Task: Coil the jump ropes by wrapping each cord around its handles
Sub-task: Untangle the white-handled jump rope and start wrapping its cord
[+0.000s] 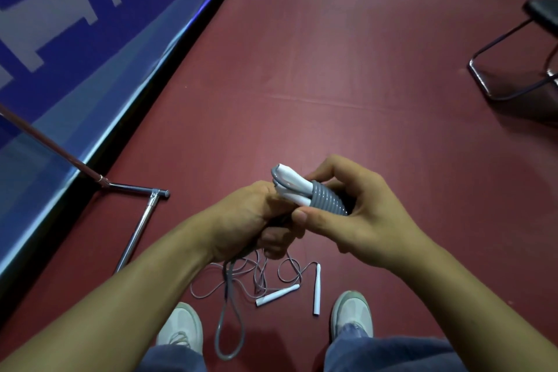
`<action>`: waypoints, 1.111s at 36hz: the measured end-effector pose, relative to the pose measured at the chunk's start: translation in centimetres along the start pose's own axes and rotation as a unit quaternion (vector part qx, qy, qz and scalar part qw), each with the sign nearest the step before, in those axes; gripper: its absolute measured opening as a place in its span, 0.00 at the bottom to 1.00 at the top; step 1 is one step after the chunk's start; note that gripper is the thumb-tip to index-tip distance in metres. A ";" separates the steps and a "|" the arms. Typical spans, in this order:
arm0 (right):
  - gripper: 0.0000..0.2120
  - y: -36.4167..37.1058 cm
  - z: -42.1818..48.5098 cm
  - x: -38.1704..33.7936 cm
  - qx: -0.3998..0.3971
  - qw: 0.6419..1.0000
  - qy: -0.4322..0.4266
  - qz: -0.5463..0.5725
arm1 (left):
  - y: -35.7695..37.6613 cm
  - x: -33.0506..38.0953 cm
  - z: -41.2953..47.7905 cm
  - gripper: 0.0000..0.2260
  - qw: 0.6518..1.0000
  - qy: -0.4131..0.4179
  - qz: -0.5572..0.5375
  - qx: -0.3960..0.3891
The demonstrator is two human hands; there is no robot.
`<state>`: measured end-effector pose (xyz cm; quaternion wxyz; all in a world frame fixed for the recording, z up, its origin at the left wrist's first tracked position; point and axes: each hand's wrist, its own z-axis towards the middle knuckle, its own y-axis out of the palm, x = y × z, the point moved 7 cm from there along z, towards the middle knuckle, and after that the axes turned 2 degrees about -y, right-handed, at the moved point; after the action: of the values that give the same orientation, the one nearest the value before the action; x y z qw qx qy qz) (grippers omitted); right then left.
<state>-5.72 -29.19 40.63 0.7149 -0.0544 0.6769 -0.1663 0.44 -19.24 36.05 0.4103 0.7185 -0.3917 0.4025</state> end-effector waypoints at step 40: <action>0.27 -2.6 2.2 2.7 -0.005 0.954 0.061 -0.294 | -0.8 -0.1 -2.3 0.14 0.983 -0.080 0.046 0.159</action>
<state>-3.86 -32.74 39.06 0.5914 -0.2442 0.6740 -0.3692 0.48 -16.87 36.50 0.2388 0.7858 -0.3869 0.4193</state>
